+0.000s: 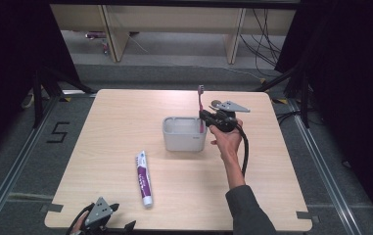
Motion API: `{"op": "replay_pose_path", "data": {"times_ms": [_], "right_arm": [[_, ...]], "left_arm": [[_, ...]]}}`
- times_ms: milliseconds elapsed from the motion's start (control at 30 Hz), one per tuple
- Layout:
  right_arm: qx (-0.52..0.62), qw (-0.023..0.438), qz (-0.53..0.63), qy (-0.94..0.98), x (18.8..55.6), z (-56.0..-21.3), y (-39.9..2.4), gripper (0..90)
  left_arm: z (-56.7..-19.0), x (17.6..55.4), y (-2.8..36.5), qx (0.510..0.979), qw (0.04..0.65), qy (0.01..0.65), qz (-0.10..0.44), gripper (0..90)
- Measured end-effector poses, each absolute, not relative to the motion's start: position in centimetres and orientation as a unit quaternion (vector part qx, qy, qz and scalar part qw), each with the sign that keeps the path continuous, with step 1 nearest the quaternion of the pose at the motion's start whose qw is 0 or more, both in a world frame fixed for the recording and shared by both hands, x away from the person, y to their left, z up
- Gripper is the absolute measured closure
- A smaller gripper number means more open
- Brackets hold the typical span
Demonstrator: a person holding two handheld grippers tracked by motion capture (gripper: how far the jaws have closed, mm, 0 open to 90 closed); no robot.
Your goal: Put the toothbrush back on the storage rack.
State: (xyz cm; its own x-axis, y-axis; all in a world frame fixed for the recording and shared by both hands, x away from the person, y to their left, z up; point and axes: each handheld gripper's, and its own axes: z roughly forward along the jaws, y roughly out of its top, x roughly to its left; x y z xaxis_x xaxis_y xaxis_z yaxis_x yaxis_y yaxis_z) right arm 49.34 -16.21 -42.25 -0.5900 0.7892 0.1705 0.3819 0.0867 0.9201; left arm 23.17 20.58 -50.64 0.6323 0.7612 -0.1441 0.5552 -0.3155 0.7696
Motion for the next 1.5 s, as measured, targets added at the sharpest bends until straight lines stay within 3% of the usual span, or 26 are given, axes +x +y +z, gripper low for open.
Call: {"op": "replay_pose_path", "data": {"times_ms": [1500], "right_arm": [[0.423, 0.189, 0.511, 0.724, 49.4, -43.9, -16.0, 81.4]], "left_arm": [[-50.6, 23.1, 20.6, 0.805, 0.413, 0.408, 0.124, 17.4]]}}
